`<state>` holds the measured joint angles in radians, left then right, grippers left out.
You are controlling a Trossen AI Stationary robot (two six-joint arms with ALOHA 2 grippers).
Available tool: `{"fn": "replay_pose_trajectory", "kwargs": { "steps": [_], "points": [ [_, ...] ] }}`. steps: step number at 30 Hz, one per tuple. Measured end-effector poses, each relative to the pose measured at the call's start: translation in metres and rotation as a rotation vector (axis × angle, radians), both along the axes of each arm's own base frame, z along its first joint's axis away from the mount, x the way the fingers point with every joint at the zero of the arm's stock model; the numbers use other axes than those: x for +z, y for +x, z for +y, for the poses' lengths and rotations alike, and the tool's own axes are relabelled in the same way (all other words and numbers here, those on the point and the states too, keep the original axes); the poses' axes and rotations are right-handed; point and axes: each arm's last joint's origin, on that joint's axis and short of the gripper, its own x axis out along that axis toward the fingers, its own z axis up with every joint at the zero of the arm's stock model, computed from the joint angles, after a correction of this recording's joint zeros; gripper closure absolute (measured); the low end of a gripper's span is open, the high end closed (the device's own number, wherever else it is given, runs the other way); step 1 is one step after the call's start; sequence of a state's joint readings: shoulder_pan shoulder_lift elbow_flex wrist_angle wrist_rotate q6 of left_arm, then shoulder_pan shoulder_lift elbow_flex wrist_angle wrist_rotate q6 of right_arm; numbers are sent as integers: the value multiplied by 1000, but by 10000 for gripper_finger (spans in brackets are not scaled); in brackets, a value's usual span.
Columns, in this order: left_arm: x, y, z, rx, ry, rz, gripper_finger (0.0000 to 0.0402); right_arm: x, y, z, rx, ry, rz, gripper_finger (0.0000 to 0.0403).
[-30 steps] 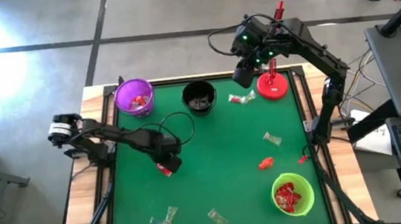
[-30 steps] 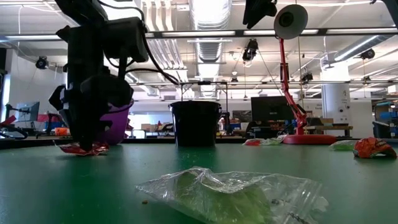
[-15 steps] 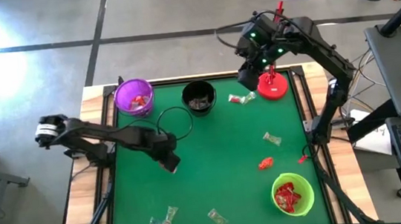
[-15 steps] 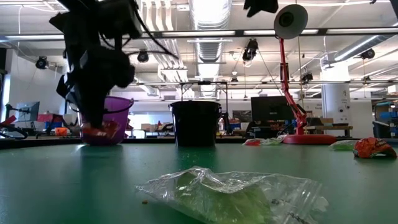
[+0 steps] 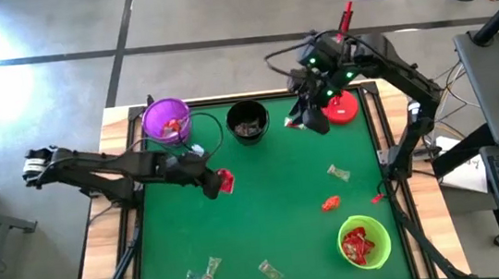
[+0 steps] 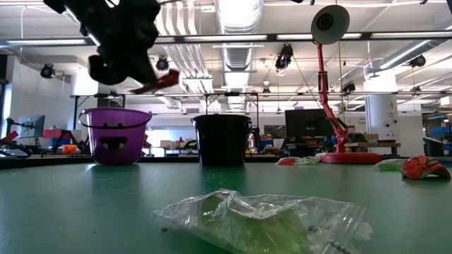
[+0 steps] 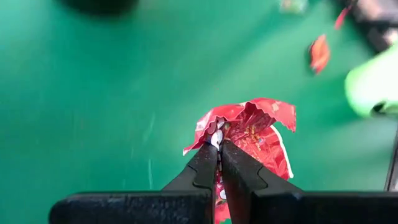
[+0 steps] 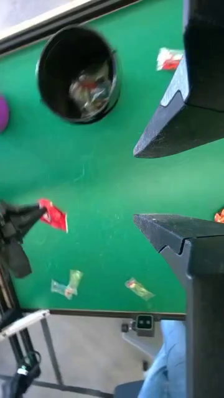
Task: Sort candy
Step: Put the red candy into the green bucket
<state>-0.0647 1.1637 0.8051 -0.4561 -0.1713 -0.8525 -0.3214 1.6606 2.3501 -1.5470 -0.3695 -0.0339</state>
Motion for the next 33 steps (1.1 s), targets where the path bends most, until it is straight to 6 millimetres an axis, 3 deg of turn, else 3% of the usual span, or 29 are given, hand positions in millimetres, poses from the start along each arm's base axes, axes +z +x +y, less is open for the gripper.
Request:
{"fn": "replay_pose_trajectory", "kwargs": {
  "steps": [8, 17, 26, 33],
  "points": [
    [21, 7, 6, 97, 171, -210, 401, -12, 37, 14, 84, -23, -53, 255],
    [30, 13, 9, 143, 311, -290, 401, -45, 87, 31, 216, -131, -26, 255],
    [40, 17, 9, 118, 377, -371, 401, -77, 123, 28, 197, -217, 19, 255],
    [43, 18, 9, 118, 429, -386, 401, -90, 140, 24, 155, -229, 14, 255]
  ]
}}
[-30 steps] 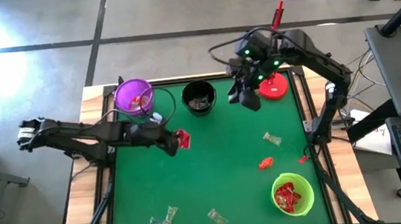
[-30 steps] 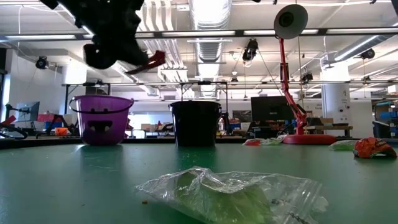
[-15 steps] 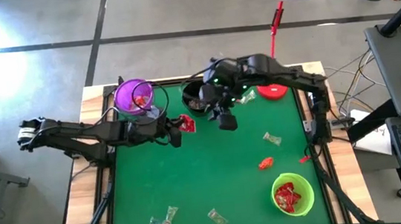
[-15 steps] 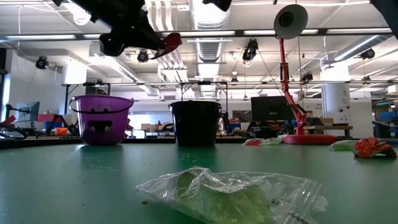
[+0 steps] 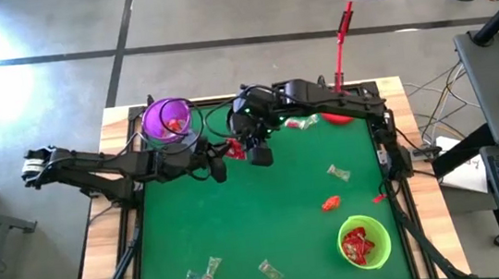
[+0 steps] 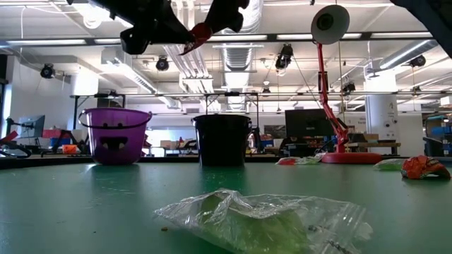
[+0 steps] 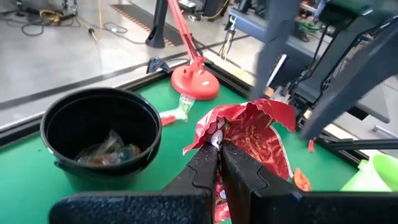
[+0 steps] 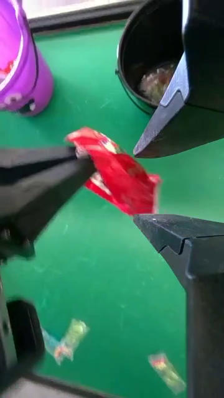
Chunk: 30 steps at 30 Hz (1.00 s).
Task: Sort candy
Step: Put the red candy into the green bucket
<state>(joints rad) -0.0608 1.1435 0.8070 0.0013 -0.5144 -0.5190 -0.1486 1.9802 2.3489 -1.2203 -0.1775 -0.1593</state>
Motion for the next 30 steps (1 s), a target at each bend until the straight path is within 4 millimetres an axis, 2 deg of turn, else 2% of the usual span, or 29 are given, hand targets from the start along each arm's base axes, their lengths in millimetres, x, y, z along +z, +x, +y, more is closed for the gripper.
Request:
{"fn": "replay_pose_trajectory", "kwargs": {
  "steps": [11, 15, 20, 30],
  "points": [
    [6, 2, 0, -12, 36, -42, 401, 0, 8, -2, -42, -6, -48, 262],
    [7, 2, 0, -16, 49, -52, 401, -9, 12, -4, -58, 8, -14, 299],
    [8, 2, 0, -16, 47, -58, 401, -10, 11, -6, -75, 14, -4, 381],
    [8, 2, 0, -22, 50, -63, 401, -8, -3, -3, -81, 39, 85, 393]
  ]
}}
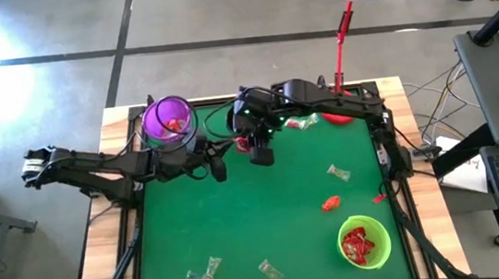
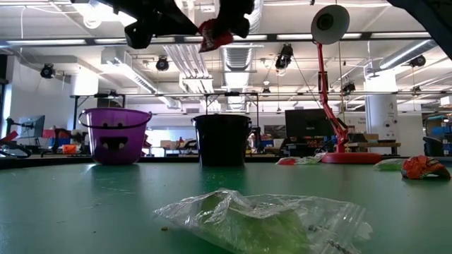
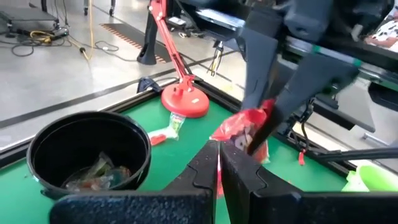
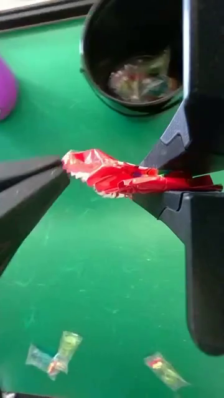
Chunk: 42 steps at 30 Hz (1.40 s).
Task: Sort candy
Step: Put the red candy into the green bucket
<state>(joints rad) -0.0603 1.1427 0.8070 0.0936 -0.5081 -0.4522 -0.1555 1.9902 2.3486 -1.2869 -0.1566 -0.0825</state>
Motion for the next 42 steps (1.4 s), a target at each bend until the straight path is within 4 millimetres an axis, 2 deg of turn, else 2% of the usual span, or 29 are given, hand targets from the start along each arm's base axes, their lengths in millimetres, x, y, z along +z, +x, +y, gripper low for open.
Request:
{"fn": "replay_pose_trajectory", "kwargs": {
  "steps": [3, 7, 14, 21, 25, 30, 37, 42],
  "points": [
    [4, 1, -1, -40, 25, -8, 394, 3, -6, -1, 1, 0, 19, 393],
    [19, 1, -1, -73, 78, 51, 373, 5, -15, -5, -6, 1, 63, 394],
    [51, -14, 3, -26, 122, 376, 327, 8, -41, 0, -59, 59, 238, 394],
    [67, -32, 4, -9, 189, 580, 313, 25, -51, 22, -163, 132, 204, 394],
    [68, -38, 4, -40, 194, 605, 315, 27, -51, 42, -204, 171, 211, 394],
    [54, -42, 3, -63, 192, 664, 318, 25, -51, 79, -194, 202, 238, 394],
    [52, -43, -1, -114, 206, 674, 318, 12, -56, 131, -232, 188, 303, 394],
    [56, -46, -1, -124, 225, 665, 318, 0, -69, 164, -330, 193, 369, 394]
  ]
}}
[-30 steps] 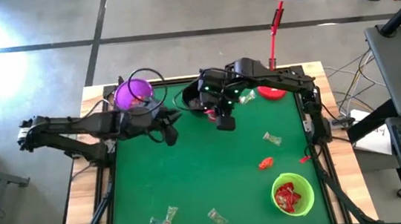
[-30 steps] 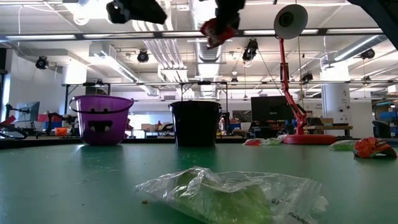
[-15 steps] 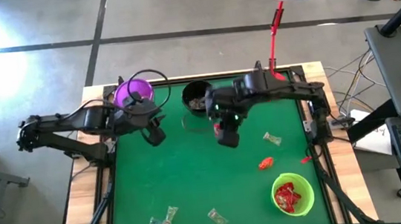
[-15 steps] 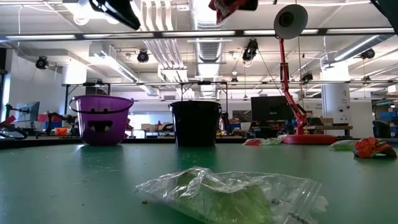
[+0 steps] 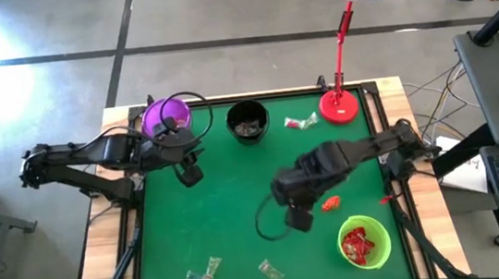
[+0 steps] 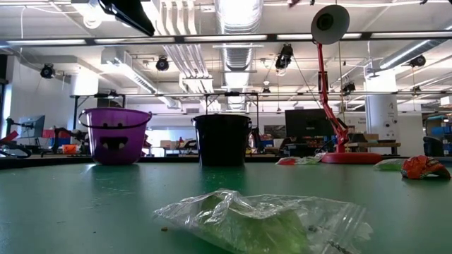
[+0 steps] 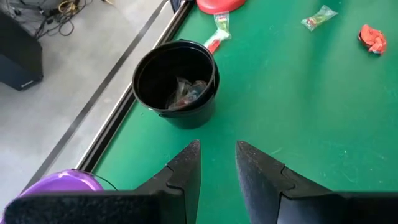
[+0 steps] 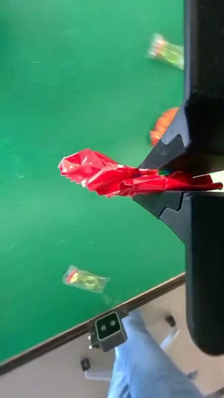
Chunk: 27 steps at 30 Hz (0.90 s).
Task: Sort candy
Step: Put the red candy into the green bucket
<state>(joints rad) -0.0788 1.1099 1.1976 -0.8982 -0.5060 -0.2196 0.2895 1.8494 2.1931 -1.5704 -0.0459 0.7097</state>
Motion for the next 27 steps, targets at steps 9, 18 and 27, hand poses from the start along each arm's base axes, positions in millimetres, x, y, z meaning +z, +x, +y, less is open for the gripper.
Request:
{"fn": "replay_pose_trajectory", "kwargs": {
  "steps": [9, 18, 27],
  "points": [
    [1, -1, 0, -15, 14, 1, 318, -8, -51, 46, -262, 0, 80, 394],
    [2, 0, 0, -16, 15, -11, 318, -17, -93, 71, -437, 2, 126, 394],
    [2, 0, 0, -1, -1, -20, 318, -45, -124, 90, -549, -14, 274, 394]
  ]
}}
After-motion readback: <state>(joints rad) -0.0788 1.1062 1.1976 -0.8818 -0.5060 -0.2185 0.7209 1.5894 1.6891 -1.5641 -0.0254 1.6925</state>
